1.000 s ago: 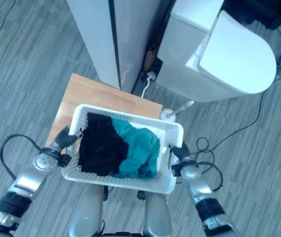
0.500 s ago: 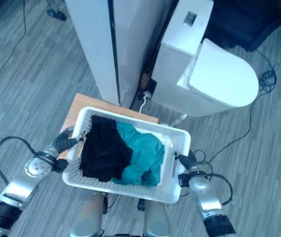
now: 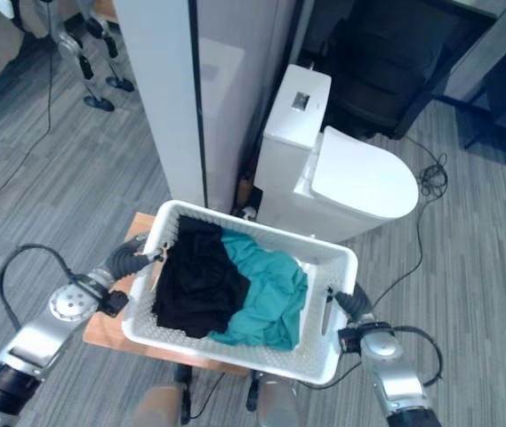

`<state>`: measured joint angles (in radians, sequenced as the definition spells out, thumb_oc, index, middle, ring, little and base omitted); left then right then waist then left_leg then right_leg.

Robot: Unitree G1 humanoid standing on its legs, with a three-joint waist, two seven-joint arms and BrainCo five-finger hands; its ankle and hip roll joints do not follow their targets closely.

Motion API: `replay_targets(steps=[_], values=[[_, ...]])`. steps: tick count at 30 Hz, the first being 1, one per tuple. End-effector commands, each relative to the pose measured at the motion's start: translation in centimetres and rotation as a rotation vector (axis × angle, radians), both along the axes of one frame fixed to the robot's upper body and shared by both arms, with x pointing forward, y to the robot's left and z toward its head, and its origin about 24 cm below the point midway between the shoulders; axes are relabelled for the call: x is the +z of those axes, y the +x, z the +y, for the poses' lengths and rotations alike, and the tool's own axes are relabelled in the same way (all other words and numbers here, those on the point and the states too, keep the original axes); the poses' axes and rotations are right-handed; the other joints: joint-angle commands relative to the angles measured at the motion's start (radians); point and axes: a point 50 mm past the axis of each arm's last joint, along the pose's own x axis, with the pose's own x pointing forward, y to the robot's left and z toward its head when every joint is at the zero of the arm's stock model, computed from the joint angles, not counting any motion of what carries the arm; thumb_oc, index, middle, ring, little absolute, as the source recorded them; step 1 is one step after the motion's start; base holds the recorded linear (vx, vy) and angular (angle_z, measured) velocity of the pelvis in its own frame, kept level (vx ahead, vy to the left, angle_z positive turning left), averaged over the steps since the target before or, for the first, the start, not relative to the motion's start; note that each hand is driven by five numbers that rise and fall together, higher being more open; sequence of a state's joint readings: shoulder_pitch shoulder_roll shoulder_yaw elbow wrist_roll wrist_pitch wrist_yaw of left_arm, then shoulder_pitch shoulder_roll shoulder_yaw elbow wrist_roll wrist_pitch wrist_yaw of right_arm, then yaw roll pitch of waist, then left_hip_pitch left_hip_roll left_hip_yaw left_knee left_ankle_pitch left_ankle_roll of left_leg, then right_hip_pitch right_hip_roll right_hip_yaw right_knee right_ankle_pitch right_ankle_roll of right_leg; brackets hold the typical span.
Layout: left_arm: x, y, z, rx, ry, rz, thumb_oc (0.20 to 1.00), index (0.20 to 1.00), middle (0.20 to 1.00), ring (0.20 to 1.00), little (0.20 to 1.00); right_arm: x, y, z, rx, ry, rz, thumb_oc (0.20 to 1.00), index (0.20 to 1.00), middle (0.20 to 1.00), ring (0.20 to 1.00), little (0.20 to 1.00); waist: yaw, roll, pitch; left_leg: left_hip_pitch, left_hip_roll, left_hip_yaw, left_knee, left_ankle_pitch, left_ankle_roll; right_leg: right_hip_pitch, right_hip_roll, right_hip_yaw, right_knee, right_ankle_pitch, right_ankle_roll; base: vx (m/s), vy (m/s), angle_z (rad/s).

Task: Grab the laundry basket,head to the washer,open it,put in the laundry and shut it.

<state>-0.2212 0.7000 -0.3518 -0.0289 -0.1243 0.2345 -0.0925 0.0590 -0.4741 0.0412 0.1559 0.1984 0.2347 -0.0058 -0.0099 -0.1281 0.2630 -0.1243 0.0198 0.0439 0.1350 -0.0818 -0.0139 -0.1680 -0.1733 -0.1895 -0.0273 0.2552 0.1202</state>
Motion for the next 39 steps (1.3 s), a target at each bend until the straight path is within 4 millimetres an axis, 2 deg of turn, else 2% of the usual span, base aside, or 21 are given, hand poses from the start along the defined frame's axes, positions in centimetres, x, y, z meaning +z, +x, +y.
replay_targets(steps=[1, 3, 7, 11, 14, 16, 18, 19, 20, 21, 23, 24, 25, 29, 32, 33, 35, 36, 37, 39], values=[[5.1, 2.0, -5.0, -0.254, -0.147, -0.17, 0.2, 0.2, 0.2, 0.2, 0.2, 2.9, 1.1, 0.3, 0.17, 0.096, -0.108, 0.2, 0.2, 0.2, 0.2, 0.2, -0.005, 0.027, -0.063, 0.045, -0.047, 0.012, -0.059, -0.03, 0.067, 0.064, -0.1, -0.024, 0.174, -0.153, 0.092, -0.03, 0.051, -0.05], [5.5, 2.9, -6.2, -0.287, -0.129, -0.168, 0.2, 0.2, 0.2, 0.2, 0.2, 3.0, 1.2, 0.0, 0.166, 0.089, -0.105, 0.2, 0.2, 0.2, 0.2, 0.2, -0.017, 0.023, -0.065, 0.047, -0.056, 0.023, -0.07, -0.031, 0.073, 0.052, -0.105, -0.007, 0.163, -0.13, 0.098, -0.05, 0.058, 0.0], [5.7, 3.7, -7.4, -0.314, -0.101, -0.157, 0.2, 0.2, 0.2, 0.2, 0.2, 3.5, 1.7, -0.2, 0.163, 0.079, -0.114, 0.2, 0.2, 0.2, 0.2, 0.2, -0.024, 0.02, -0.055, 0.041, -0.064, 0.049, -0.066, -0.033, 0.081, 0.027, -0.11, 0.016, 0.151, -0.087, 0.103, -0.06, 0.043, -0.17], [6.3, 4.6, -8.7, -0.341, -0.066, -0.168, 0.2, 0.2, 0.2, 0.2, 0.2, 4.0, 2.1, -0.2, 0.172, 0.068, -0.122, 0.2, 0.2, 0.2, 0.2, 0.2, -0.029, 0.022, -0.037, 0.032, -0.058, 0.086, -0.051, -0.034, 0.082, 0.006, -0.119, -0.01, 0.154, -0.07, 0.104, -0.11, 0.048, -0.46], [7.2, 5.5, -10.4, -0.382, -0.017, -0.176, 0.2, 0.2, 0.2, 0.2, 0.2, 4.7, 2.2, -0.8, 0.186, 0.037, -0.122, 0.2, 0.2, 0.2, 0.2, 0.2, -0.022, 0.043, -0.028, 0.014, -0.029, 0.142, -0.04, -0.023, 0.088, 0.014, -0.112, -0.104, 0.283, -0.173, 0.082, -0.16, 0.104, -0.58], [7.7, 5.7, -10.9, -0.399, 0.007, -0.179, 0.2, 0.2, 0.2, 0.2, 0.2, 5.0, 2.2, -1.2, 0.195, 0.015, -0.12, 0.2, 0.2, 0.2, 0.2, 0.2, -0.013, 0.051, -0.032, 0.005, -0.016, 0.176, -0.036, -0.015, 0.091, 0.025, -0.107, -0.156, 0.366, -0.233, 0.068, -0.11, 0.081, -0.47], [8.1, 5.8, -11.1, -0.408, 0.024, -0.188, 0.2, 0.2, 0.2, 0.2, 0.2, 5.2, 2.1, -1.4, 0.202, 0.001, -0.115, 0.2, 0.2, 0.2, 0.2, 0.2, -0.006, 0.053, -0.035, 0.004, -0.011, 0.197, -0.038, -0.011, 0.095, 0.032, -0.103, -0.174, 0.419, -0.258, 0.064, -0.05, 0.061, -0.73], [8.5, 6.0, -11.4, -0.418, 0.039, -0.198, 0.2, 0.2, 0.2, 0.2, 0.2, 5.4, 2.1, -1.7, 0.21, -0.019, -0.11, 0.2, 0.2, 0.2, 0.2, 0.2, 0.0, 0.055, -0.051, 0.01, -0.008, 0.218, -0.046, -0.025, 0.094, 0.063, -0.094, -0.194, 0.47, -0.304, 0.073, -0.1, 0.066, -0.49], [8.6, 6.0, -11.5, -0.42, 0.039, -0.2, 0.2, 0.2, 0.2, 0.2, 0.2, 5.4, 2.1, -1.7, 0.209, -0.019, -0.111, 0.2, 0.2, 0.2, 0.2, 0.2, 0.006, 0.055, -0.046, 0.002, -0.004, 0.238, -0.045, -0.005, 0.099, 0.058, -0.096, -0.208, 0.467, -0.292, 0.06, -0.04, 0.037, -0.44], [8.7, 6.1, -11.5, -0.417, 0.038, -0.203, 0.2, 0.2, 0.2, 0.2, 0.2, 5.5, 2.1, -1.9, 0.206, -0.019, -0.113, 0.2, 0.2, 0.2, 0.2, 0.2, 0.01, 0.052, -0.059, 0.006, -0.006, 0.242, -0.045, -0.022, 0.095, 0.082, -0.096, -0.212, 0.484, -0.312, 0.073, -0.07, 0.004, -0.69], [8.9, 6.3, -11.3, -0.405, 0.019, -0.204, 0.2, 0.2, 0.2, 0.2, 0.2, 5.5, 2.4, -1.9, 0.196, -0.018, -0.117, 0.2, 0.2, 0.2, 0.2, 0.2, 0.042, 0.037, -0.089, -0.009, -0.011, 0.305, -0.053, -0.014, 0.1, 0.152, -0.102, -0.241, 0.464, -0.295, 0.083, -0.08, -0.01, -0.87], [8.9, 6.3, -11.3, -0.405, 0.019, -0.204, 0.2, 0.2, 0.2, 0.2, 0.2, 5.5, 2.4, -1.9, 0.196, -0.018, -0.117, 0.2, 0.2, 0.2, 0.2, 0.2, 0.042, 0.037, -0.089, -0.009, -0.01, 0.306, -0.053, -0.014, 0.1, 0.152, -0.102, -0.24, 0.463, -0.294, 0.083, -0.14, -0.035, -0.85], [8.8, 6.5, -10.8, -0.383, 0.011, -0.202, 0.2, 0.2, 0.2, 0.2, 0.2, 5.3, 2.6, -1.7, 0.192, -0.009, -0.117, 0.2, 0.2, 0.2, 0.2, 0.2, 0.061, 0.028, -0.111, -0.03, -0.015, 0.343, -0.06, -0.006, 0.105, 0.195, -0.102, -0.241, 0.453, -0.273, 0.089, -0.12, -0.04, -0.69], [8.7, 6.7, -9.8, -0.347, 0.013, -0.196, 0.2, 0.2, 0.2, 0.2, 0.2, 4.8, 3.1, -1.2, 0.187, 0.002, -0.11, 0.2, 0.2, 0.2, 0.2, 0.2, 0.092, 0.009, -0.143, -0.068, -0.008, 0.413, -0.058, 0.012, 0.106, 0.256, -0.101, -0.21, 0.406, -0.216, 0.109, -0.17, -0.077, -0.91], [8.9, 6.9, -9.3, -0.325, 0.004, -0.206, 0.2, 0.2, 0.2, 0.2, 0.2, 4.6, 3.0, -1.0, 0.179, 0.013, -0.111, 0.2, 0.2, 0.2, 0.2, 0.2, 0.103, 0.001, -0.151, -0.088, 0.013, 0.44, -0.058, 0.036, 0.089, 0.28, -0.077, -0.171, 0.332, -0.231, 0.1, -0.17, -0.153, -0.59], [8.8, 6.9, -8.9, -0.312, -0.003, -0.208, 0.2, 0.2, 0.2, 0.2, 0.2, 4.6, 2.9, -0.9, 0.182, 0.023, -0.116, 0.2, 0.2, 0.2, 0.2, 0.2, 0.103, -0.002, -0.154, -0.1, 0.026, 0.447, -0.059, 0.062, 0.076, 0.284, -0.054, -0.141, 0.294, -0.269, 0.09, -0.14, -0.163, -0.48], [8.5, 6.9, -8.5, -0.299, -0.016, -0.206, 0.2, 0.2, 0.2, 0.2, 0.2, 4.4, 2.7, -0.7, 0.182, 0.038, -0.118, 0.2, 0.2, 0.2, 0.2, 0.2, 0.106, 0.001, -0.16, -0.111, 0.053, 0.462, -0.06, 0.089, 0.057, 0.304, -0.032, -0.137, 0.248, -0.319, 0.075, -0.15, -0.192, -0.42], [8.5, 6.9, -8.5, -0.299, -0.017, -0.206, 0.2, 0.2, 0.2, 0.2, 0.2, 4.4, 2.7, -0.7, 0.182, 0.038, -0.118, 0.2, 0.2, 0.2, 0.2, 0.2, 0.106, 0.002, -0.161, -0.111, 0.055, 0.463, -0.059, 0.091, 0.054, 0.306, -0.029, -0.137, 0.245, -0.319, 0.072, -0.15, -0.225, -0.48], [8.4, 6.9, -8.2, -0.289, -0.026, -0.206, 0.2, 0.2, 0.2, 0.2, 0.2, 4.3, 2.5, -0.8, 0.177, 0.05, -0.117, 0.2, 0.2, 0.2, 0.2, 0.2, 0.105, 0.007, -0.161, -0.121, 0.084, 0.462, -0.057, 0.121, 0.034, 0.319, -0.001, -0.135, 0.211, -0.374, 0.052, -0.13, -0.217, -0.5], [8.3, 6.9, -8.1, -0.283, -0.036, -0.205, 0.2, 0.2, 0.2, 0.2, 0.2, 4.3, 2.3, -1.0, 0.167, 0.051, -0.119, 0.2, 0.2, 0.2, 0.2, 0.2, 0.103, 0.018, -0.158, -0.123, 0.122, 0.458, -0.057, 0.159, 0.006, 0.327, 0.029, -0.146, 0.192, -0.428, 0.025, -0.15, -0.262, -0.37]])
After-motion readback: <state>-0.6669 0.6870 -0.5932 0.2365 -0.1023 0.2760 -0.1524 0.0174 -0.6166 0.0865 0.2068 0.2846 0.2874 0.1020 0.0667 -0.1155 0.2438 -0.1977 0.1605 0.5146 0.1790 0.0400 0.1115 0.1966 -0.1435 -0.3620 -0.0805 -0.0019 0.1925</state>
